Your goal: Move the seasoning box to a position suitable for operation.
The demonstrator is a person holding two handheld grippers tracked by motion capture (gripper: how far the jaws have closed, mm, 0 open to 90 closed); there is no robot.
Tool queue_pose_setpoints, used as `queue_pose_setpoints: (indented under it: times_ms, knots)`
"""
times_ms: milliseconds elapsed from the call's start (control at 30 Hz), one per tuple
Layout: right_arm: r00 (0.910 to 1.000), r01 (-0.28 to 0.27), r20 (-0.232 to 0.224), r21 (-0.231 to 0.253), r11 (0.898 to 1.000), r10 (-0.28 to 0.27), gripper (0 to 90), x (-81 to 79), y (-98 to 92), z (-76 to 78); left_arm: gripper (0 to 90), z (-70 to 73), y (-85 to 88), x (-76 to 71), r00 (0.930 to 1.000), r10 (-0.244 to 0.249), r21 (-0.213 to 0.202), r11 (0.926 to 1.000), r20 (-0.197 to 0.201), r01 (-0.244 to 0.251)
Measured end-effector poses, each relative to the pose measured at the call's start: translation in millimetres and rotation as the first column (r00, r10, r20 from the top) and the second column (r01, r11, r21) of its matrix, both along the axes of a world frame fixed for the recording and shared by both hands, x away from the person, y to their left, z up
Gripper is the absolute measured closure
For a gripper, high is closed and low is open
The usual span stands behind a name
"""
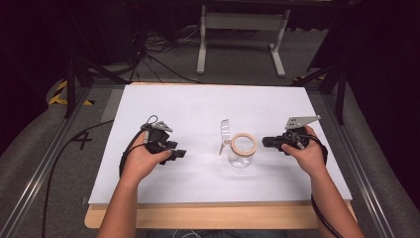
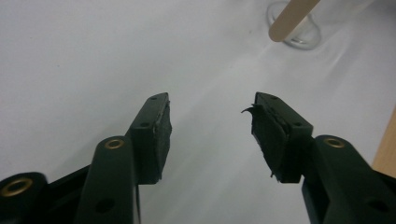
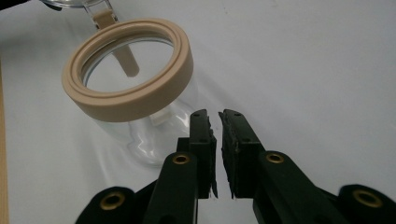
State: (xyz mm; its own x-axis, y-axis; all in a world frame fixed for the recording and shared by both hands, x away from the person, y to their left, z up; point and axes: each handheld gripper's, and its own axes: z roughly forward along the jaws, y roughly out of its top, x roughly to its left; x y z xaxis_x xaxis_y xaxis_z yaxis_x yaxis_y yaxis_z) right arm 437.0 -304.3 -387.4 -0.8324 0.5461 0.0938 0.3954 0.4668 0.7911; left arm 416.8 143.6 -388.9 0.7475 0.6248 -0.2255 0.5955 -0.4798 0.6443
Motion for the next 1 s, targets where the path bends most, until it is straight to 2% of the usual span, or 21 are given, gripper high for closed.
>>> queue_pose_setpoints:
  times_ms: [67,200,233,267,333,467,567,733,900,1000]
  knots:
    - [1.0000,-0.003,0.000,0.005,1.000,0.003,82.2,0.5,1.4,0.1,46.8,2.5,-0.1,-3.3,0.9998,-0.012,0.006,0.9999,0.016,0.012]
    - [1.0000,0.004,0.007,0.011,1.000,-0.004,82.7,1.0,4.2,-1.1,44.1,5.4,-0.9,-6.9,0.9991,-0.007,-0.003,1.0000,0.041,0.007]
    - [0.9999,0.008,0.012,0.013,1.000,-0.008,85.0,0.9,5.2,-1.0,44.1,7.4,-1.1,-8.6,0.9983,-0.009,-0.003,1.0000,0.057,0.009]
    - [0.9999,0.006,0.015,0.004,1.000,-0.006,88.8,1.4,6.7,-0.7,42.8,8.4,-1.6,-10.5,0.9983,-0.011,-0.007,0.9999,0.056,0.011]
    - [0.9998,0.007,0.018,0.003,1.000,-0.007,89.3,2.7,7.6,-0.2,41.7,10.3,-1.5,-14.1,0.9973,-0.020,-0.001,0.9998,0.071,0.020]
    - [0.9996,-0.025,0.016,0.020,0.999,0.025,89.3,6.9,11.7,1.8,41.2,12.5,1.8,-22.6,0.9972,-0.018,-0.009,0.9998,0.073,0.018]
    - [0.9989,-0.045,0.016,0.030,0.999,0.045,89.3,10.8,15.7,1.5,40.8,12.4,5.8,-27.3,0.9969,-0.009,0.002,1.0000,0.078,0.009]
    - [0.9978,-0.067,-0.005,0.021,0.998,0.067,89.4,20.1,22.2,-9.1,39.7,11.5,12.1,-30.4,0.9966,0.016,0.012,0.9998,0.081,-0.017]
    - [0.9964,-0.084,-0.015,-0.007,0.996,0.083,89.3,25.6,30.0,-17.3,38.6,10.7,12.9,-32.4,0.9964,0.015,0.020,0.9997,0.083,-0.017]
    - [0.9957,-0.084,-0.040,-0.008,0.996,0.084,89.3,30.3,31.9,-27.0,37.9,10.1,13.1,-33.9,0.9962,0.017,0.027,0.9995,0.086,-0.020]
